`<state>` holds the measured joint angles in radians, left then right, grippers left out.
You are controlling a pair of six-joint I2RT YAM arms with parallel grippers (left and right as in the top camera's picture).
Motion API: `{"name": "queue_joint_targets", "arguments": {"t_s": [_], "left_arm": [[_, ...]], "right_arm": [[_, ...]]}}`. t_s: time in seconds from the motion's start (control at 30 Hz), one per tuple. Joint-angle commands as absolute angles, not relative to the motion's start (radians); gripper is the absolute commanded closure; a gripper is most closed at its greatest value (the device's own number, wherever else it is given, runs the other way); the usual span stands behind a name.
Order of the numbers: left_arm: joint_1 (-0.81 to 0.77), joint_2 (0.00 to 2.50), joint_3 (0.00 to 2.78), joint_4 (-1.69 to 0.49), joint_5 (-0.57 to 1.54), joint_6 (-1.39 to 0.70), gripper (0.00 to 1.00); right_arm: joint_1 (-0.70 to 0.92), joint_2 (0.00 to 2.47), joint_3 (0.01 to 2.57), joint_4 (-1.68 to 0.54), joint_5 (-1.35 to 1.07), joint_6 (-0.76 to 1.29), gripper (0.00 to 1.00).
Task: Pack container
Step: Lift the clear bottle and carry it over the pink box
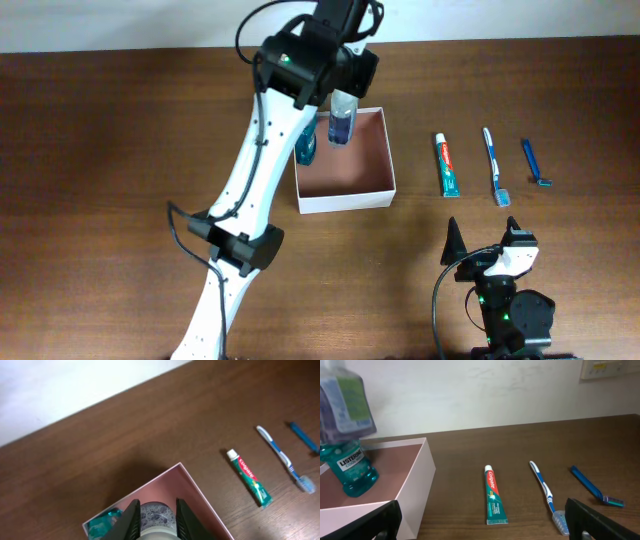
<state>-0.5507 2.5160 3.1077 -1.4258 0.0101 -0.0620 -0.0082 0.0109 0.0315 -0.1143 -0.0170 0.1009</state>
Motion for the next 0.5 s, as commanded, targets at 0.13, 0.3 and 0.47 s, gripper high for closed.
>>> {"name": "queue_joint_targets", "arguments": {"t_s": [0.13, 0.3, 0.47], "left_arm": [[-0.554, 2.523, 3.121, -1.454, -0.004, -0.068, 0.98], [-0.554, 2.532, 3.121, -1.459, -0.003, -0.068, 0.92], [-0.554, 2.580, 3.121, -1.459, -0.003, -0.068, 0.92]], "right_arm": [[-0.016, 0.003, 0.023, -0.115, -0.022, 0.101, 0.02], [-0.016, 0.003, 0.023, -0.115, -0.022, 0.101, 0.02], [-0.016, 0.003, 0.023, -0.115, -0.022, 0.101, 0.01]]}}
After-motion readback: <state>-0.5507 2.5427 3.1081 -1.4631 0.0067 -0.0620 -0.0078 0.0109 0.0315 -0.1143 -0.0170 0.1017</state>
